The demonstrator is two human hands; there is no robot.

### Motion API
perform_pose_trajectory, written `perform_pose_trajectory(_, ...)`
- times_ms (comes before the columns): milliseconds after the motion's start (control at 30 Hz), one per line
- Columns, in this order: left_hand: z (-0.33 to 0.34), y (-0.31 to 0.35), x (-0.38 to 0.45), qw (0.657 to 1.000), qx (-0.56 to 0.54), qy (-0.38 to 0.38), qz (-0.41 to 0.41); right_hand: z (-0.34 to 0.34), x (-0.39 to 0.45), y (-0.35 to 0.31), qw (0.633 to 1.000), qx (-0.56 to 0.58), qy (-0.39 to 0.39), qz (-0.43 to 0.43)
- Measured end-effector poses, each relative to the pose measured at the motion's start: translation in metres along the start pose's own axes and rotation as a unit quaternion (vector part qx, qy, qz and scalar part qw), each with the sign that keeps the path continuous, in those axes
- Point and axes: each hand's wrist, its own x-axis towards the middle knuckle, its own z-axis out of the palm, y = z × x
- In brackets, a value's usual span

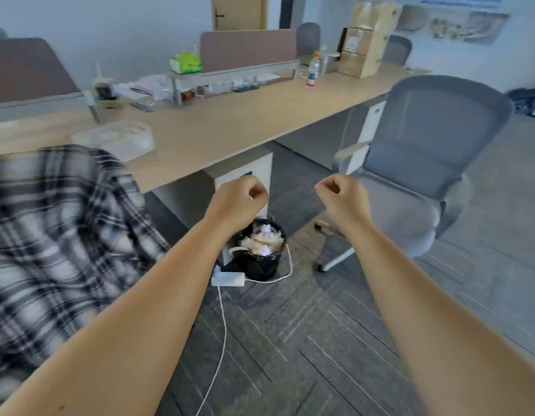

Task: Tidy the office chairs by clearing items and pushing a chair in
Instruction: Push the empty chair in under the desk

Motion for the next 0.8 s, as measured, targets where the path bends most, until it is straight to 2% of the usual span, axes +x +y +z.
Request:
perform_pose_trajectory(133, 0.087, 0.062, 0.045, 0.998, -0.006, -0.053, 0.016, -0.07, 0.043, 0.074, 0.998, -0.019, 0.05, 0.045)
perform_pose_trajectory(200, 0.1, 0.07, 0.052, 0.998, -0.003, -0.063, 0.01, -0.08, 0.051, 0.09, 0.997, -0.021, 0.046, 0.062)
perform_pose_trajectory(400, 0.207, 0.152, 0.12, 0.994, -0.017, -0.1, 0.032, -0.176, 0.108, 0.18, 0.985, -0.025, 0.107, 0.133)
perform_pose_trajectory(800, 0.343, 0.242, 0.243, 0.985, -0.036, -0.161, 0.056, -0.288, 0.208, 0.295, 0.97, -0.007, 0.153, 0.188)
